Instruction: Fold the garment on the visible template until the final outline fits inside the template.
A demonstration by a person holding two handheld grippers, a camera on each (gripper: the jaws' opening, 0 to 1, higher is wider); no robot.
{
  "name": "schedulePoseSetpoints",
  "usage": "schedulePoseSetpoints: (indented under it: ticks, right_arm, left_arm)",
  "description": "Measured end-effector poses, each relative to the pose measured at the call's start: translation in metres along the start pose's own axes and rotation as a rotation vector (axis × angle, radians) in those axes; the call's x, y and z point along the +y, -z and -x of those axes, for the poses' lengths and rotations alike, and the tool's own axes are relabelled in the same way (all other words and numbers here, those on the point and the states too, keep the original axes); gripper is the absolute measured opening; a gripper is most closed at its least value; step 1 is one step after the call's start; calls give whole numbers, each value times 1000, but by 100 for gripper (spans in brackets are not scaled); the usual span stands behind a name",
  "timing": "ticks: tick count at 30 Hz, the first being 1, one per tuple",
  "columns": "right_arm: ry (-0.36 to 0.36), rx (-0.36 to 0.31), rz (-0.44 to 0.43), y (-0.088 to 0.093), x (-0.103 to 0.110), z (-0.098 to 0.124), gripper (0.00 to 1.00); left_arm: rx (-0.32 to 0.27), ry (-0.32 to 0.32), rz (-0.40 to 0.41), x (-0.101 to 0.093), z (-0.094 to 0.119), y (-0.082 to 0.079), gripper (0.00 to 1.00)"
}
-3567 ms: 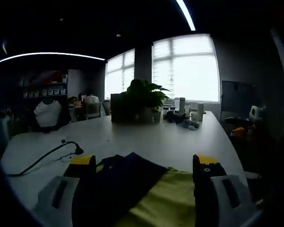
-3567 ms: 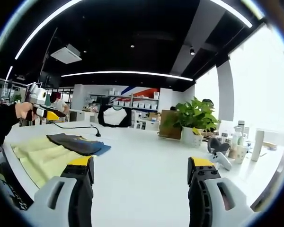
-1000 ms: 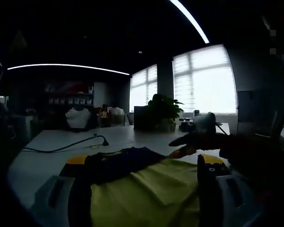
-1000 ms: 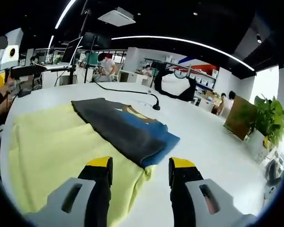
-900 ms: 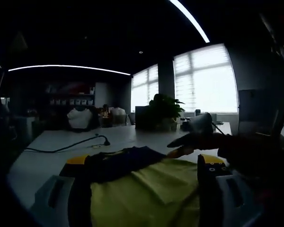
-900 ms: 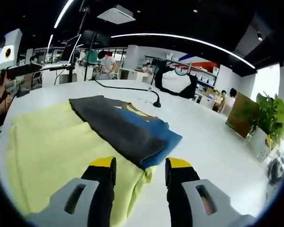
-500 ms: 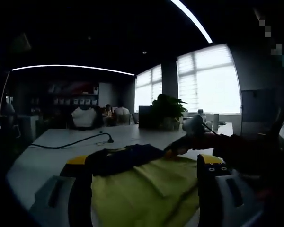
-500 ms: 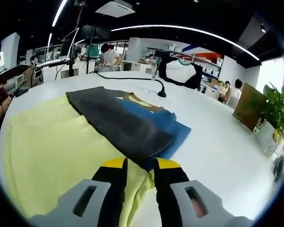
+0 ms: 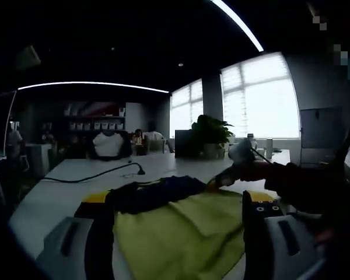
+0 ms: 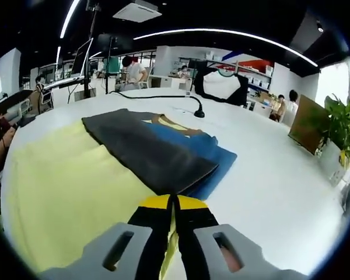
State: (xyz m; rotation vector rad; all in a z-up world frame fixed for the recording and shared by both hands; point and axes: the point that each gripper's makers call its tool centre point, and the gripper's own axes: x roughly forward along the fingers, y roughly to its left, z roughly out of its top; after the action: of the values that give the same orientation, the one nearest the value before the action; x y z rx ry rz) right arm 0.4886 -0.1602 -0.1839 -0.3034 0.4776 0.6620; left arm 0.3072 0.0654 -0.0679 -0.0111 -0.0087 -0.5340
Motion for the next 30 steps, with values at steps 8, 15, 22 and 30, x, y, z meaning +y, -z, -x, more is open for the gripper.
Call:
schedulePoseSetpoints:
  ticks: [8,15,22,30]
  right_arm:
    - [-34,9,-71,3,9,10,0]
    - [-45,28,-74,11,17,14,0]
    - [-13,-16,-66,11,13,26,6]
    - [41,-186,-20,-6,10,62,19]
  left_arm:
    - [5,-5,-12,2,4,0,96]
    - [26,-15,-15,6,7,6,96]
    - [27,-14,-37,5,11,5,96]
    - [0,-43,-36,11,18,0,92]
